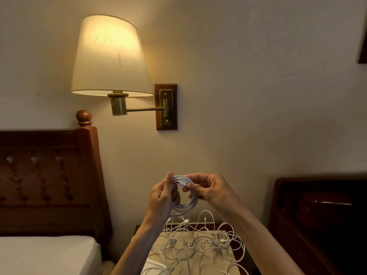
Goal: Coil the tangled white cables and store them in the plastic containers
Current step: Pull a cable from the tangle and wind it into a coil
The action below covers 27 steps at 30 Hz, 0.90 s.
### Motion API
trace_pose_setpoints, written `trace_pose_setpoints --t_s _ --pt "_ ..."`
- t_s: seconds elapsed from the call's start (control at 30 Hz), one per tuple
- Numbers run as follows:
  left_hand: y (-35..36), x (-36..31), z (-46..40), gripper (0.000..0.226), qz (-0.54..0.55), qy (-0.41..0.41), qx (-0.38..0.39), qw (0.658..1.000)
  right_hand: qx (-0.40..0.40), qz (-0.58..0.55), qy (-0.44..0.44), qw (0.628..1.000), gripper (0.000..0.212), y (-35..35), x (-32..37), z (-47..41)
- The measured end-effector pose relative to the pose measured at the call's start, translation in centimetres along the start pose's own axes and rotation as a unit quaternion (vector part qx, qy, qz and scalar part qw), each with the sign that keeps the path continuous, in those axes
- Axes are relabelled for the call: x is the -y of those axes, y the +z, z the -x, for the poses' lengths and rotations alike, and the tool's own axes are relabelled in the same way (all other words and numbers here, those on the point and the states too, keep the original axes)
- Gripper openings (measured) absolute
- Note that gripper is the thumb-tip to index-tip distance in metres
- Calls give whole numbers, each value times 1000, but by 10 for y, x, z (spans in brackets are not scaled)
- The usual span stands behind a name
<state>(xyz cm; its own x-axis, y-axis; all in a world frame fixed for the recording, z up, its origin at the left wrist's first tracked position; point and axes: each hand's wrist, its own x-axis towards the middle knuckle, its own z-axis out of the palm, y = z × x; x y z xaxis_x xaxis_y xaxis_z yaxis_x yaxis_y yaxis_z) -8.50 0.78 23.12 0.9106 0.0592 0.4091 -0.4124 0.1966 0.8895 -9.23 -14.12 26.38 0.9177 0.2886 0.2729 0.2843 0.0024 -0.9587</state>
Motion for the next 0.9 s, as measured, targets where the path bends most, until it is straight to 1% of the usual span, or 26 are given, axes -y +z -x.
trace_pose_setpoints --t_s 0.03,0.1,0.17,0.23,0.27,0.3,0.33,0.37,0.4,0.47,0.5,0.57,0.63,0.73,0.8,0.9 --pt "0 -1 0 39 0 2 6 1000 -4 -9 5 1000 20 -1 0 0" --pt "-4 0 -5 43 -36 -2 11 999 -16 -30 12 999 20 -2 0 -1" --pt "-8 1 -9 53 -86 0 22 996 -28 -48 16 998 20 -2 -1 -2" --pt "-14 2 -9 58 -179 31 10 983 -56 -80 24 995 20 -4 -2 -5" --pt "-16 3 -5 56 -241 55 -31 968 -78 -102 30 991 20 -6 -2 -7" --pt "-17 4 0 54 -278 76 -107 952 -102 -127 33 986 20 -8 -2 -9" --pt "-15 5 9 54 -277 78 -182 940 -124 -151 33 980 19 -9 -3 -10" --pt "-10 5 17 55 -243 52 -230 941 -142 -171 29 975 19 -10 -3 -12" --pt "-7 9 24 55 -201 6 -241 950 -154 -184 23 970 19 -10 -3 -13" --pt "3 22 31 51 -137 -84 -203 966 -168 -195 10 966 21 -8 -4 -14" --pt "7 27 33 45 -110 -108 -183 971 -173 -199 4 965 21 -6 -4 -15" --pt "13 31 33 32 -47 -110 -166 979 -178 -211 -2 961 21 -3 -4 -14" --pt "18 24 30 23 8 -88 -169 982 -180 -216 -3 960 20 -3 -4 -12" --pt "20 12 24 16 72 -84 -173 979 -172 -231 3 957 20 -5 -7 -10" --pt "20 5 18 17 101 -124 -170 972 -157 -258 13 953 21 -5 -8 -10" --pt "15 -1 11 18 88 -202 -153 963 -140 -281 26 949 20 -1 -10 -9"
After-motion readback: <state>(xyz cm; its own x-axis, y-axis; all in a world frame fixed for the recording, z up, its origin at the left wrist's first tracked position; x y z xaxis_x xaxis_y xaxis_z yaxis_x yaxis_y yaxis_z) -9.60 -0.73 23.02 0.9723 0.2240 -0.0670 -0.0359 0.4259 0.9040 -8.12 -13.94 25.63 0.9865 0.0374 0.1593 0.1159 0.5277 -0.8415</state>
